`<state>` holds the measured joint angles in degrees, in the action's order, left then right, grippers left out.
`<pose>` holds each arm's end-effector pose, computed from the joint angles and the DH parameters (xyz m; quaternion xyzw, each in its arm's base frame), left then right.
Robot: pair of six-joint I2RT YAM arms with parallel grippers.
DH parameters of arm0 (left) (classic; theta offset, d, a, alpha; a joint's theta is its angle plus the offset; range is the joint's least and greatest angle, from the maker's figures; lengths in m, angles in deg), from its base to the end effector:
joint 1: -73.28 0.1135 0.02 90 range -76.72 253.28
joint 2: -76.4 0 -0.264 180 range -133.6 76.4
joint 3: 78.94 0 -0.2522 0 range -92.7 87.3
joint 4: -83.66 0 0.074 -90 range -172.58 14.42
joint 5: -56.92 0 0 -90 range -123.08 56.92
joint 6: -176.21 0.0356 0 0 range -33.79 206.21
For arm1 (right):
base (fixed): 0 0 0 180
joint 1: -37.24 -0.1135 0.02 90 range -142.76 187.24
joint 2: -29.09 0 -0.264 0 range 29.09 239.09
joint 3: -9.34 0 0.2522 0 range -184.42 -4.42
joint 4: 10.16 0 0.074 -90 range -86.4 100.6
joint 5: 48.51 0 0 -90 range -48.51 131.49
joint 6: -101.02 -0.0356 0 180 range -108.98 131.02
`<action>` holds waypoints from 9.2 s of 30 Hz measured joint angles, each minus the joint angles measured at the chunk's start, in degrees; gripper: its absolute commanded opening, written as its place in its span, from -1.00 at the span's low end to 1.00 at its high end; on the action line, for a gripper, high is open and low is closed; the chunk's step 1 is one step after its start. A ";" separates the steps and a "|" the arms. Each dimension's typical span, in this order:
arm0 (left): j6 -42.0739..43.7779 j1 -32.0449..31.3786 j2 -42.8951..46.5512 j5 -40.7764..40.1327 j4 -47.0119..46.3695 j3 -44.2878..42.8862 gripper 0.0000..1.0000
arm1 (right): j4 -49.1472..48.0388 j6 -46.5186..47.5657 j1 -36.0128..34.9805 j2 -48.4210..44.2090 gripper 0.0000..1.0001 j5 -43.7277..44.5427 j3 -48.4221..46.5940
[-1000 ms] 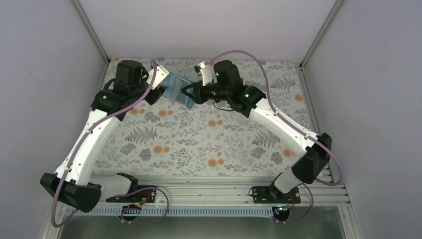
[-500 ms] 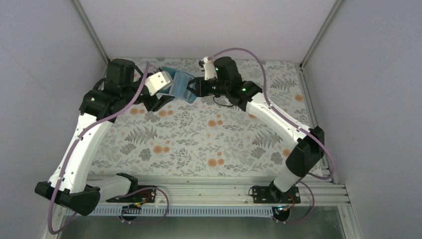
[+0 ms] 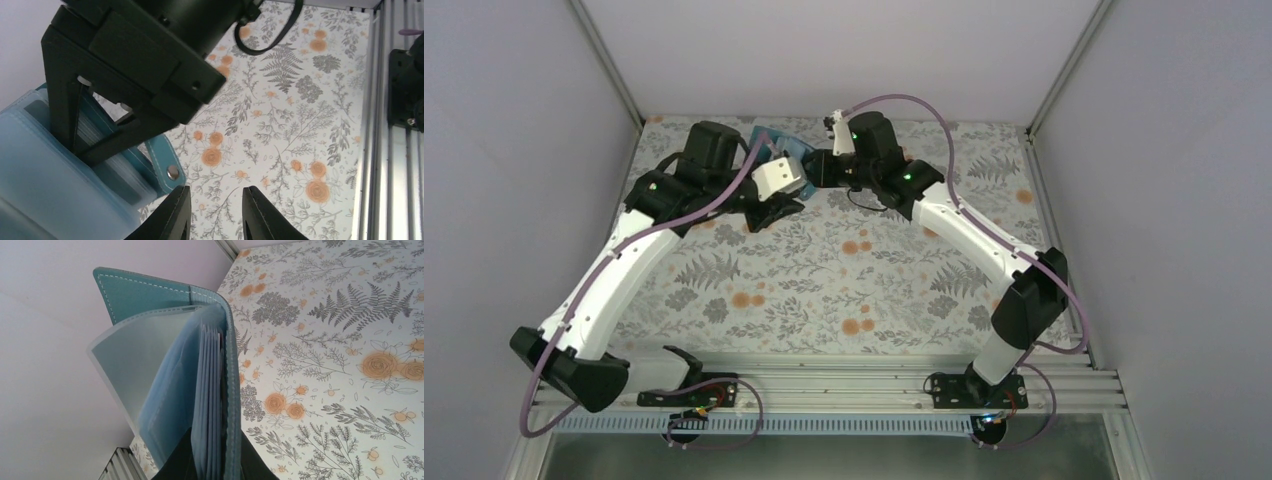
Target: Take the credit cards out of the card holder
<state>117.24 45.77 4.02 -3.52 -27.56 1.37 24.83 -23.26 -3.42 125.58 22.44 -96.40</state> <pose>0.2073 -0.1277 0.4113 0.5224 0.7177 -0.2203 0.4043 0.2926 0.2667 0.3696 -0.1343 0.8290 0.4303 0.3310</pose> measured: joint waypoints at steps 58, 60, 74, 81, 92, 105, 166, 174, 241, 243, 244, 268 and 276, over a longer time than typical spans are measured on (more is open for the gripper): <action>-3.43 5.99 -1.07 -20.92 -9.31 4.09 0.05 | -0.42 3.78 -0.79 -0.98 -0.92 -9.09 0.17; -3.65 5.99 -0.44 -19.80 -9.31 4.09 0.07 | -0.35 4.59 -0.79 -1.09 -0.92 -9.99 0.17; -5.01 6.03 7.13 -14.78 -8.63 10.67 0.35 | 8.00 8.13 -1.18 -8.39 -0.92 -6.05 7.78; -6.40 6.03 8.76 -10.51 -9.75 18.29 0.98 | 12.52 3.63 -3.48 -7.58 -0.92 0.48 14.47; -10.43 6.03 8.17 -5.25 -13.73 25.24 1.00 | 8.41 -3.63 -7.63 -4.74 -0.92 1.70 15.19; -13.27 4.96 5.03 -7.72 -17.75 25.22 1.00 | 1.53 -9.22 -7.78 -2.75 -0.92 2.01 13.25; 3.48 12.26 9.88 4.26 6.51 3.98 1.00 | 6.25 38.51 -4.85 -23.45 -0.92 -15.67 15.10; 4.85 12.39 9.92 5.81 8.68 3.30 1.00 | 8.31 40.89 -3.52 -23.50 -0.92 -19.19 15.10; -9.60 16.79 10.62 27.76 2.54 14.12 -0.95 | -9.60 32.74 9.14 -22.97 0.39 -32.00 25.77; -9.57 16.81 10.62 27.91 2.54 14.12 -0.95 | -9.75 31.91 9.11 -22.84 0.44 -31.69 25.77; -9.55 16.81 10.62 27.96 2.54 14.12 -0.95 | -9.92 31.52 9.05 -22.82 0.47 -31.69 25.77; -9.35 16.90 10.62 27.98 2.62 14.12 -0.95 | -9.64 31.76 5.40 -20.63 0.09 -31.82 25.16; -9.35 17.51 10.62 27.69 2.93 14.16 -0.95 | -11.45 30.12 2.49 -20.59 0.15 -29.31 25.14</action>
<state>107.88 63.28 14.64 24.17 -24.63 15.53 13.38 6.85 -0.93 104.99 -6.87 -71.27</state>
